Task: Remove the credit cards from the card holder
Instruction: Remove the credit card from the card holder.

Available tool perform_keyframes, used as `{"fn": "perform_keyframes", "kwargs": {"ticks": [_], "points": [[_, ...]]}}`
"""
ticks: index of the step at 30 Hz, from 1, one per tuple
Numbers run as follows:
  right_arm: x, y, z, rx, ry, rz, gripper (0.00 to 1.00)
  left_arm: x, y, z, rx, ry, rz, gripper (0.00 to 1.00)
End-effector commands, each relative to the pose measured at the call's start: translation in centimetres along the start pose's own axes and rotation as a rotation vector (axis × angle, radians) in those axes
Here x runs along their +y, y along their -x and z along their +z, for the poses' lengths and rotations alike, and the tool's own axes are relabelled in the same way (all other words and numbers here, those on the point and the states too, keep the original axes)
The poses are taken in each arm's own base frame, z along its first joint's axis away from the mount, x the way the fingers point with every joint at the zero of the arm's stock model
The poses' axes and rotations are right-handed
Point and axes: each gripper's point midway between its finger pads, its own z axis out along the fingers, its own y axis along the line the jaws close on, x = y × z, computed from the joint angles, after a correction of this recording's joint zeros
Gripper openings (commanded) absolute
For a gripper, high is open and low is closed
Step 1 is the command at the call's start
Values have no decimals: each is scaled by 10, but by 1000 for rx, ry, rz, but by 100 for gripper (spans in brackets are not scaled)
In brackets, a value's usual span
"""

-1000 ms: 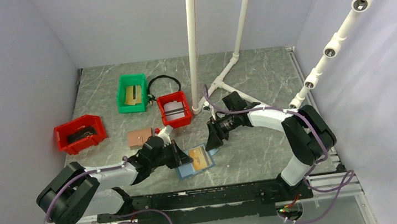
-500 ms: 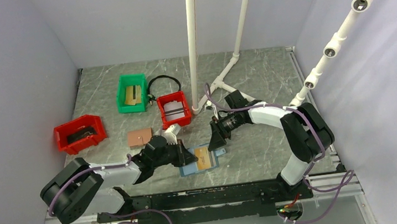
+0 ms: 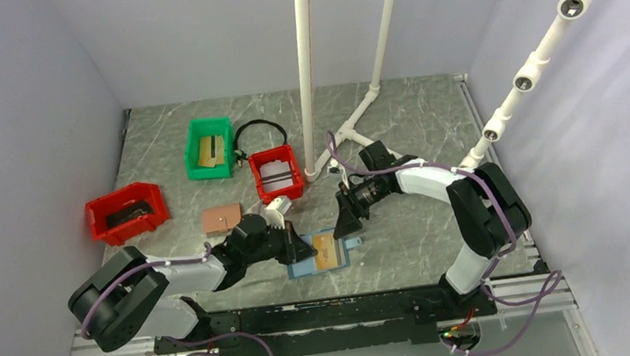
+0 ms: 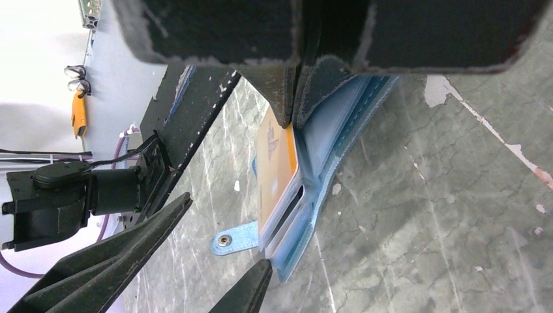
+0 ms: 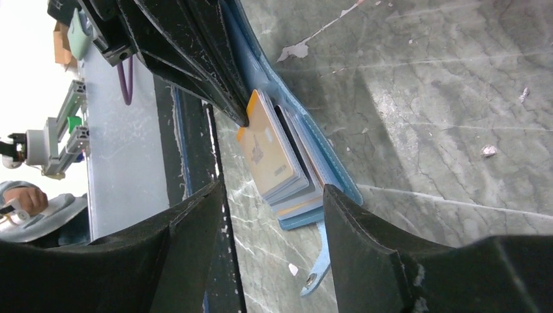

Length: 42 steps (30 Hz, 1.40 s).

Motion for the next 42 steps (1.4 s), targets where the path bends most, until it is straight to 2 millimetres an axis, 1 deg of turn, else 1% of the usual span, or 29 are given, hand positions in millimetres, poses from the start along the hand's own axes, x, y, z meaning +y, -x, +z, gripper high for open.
{"fn": "perform_keyframes", "kwargs": {"ticks": [1,2,7,11,13,15,18,20,24,26,32,35,38,42], "points": [[7,18,-7,-24,5,-112,61,-24,15,4,-44,-97,62,0],[9,18,-8,-24,11,-124,61,-23,15,3,-45,-97,58,0],[30,35,-19,-71,22,-223,59,-15,14,6,-49,-53,-1,0],[32,34,-18,-96,23,-211,59,-9,11,15,-38,-36,-80,0],[28,30,-13,-83,49,-151,58,-6,9,21,-29,-27,-126,0],[23,27,-7,-80,58,-77,54,-3,9,27,-33,-25,-181,0],[15,24,-1,-82,48,4,52,8,8,34,-59,14,-292,0],[8,21,2,-79,20,55,52,14,6,37,-63,36,-343,0],[-18,14,7,-49,-102,155,52,26,3,40,-77,89,-420,0],[-23,13,7,-36,-125,199,51,30,4,39,-95,113,-435,0],[-18,14,8,-38,-133,203,50,34,6,32,-122,157,-441,0],[-20,14,8,-48,-150,252,49,40,8,28,-151,192,-459,0],[-16,15,10,-77,-138,303,49,46,12,26,-199,214,-491,0],[-16,16,13,-86,-139,362,48,45,18,30,-228,210,-499,0]]}}
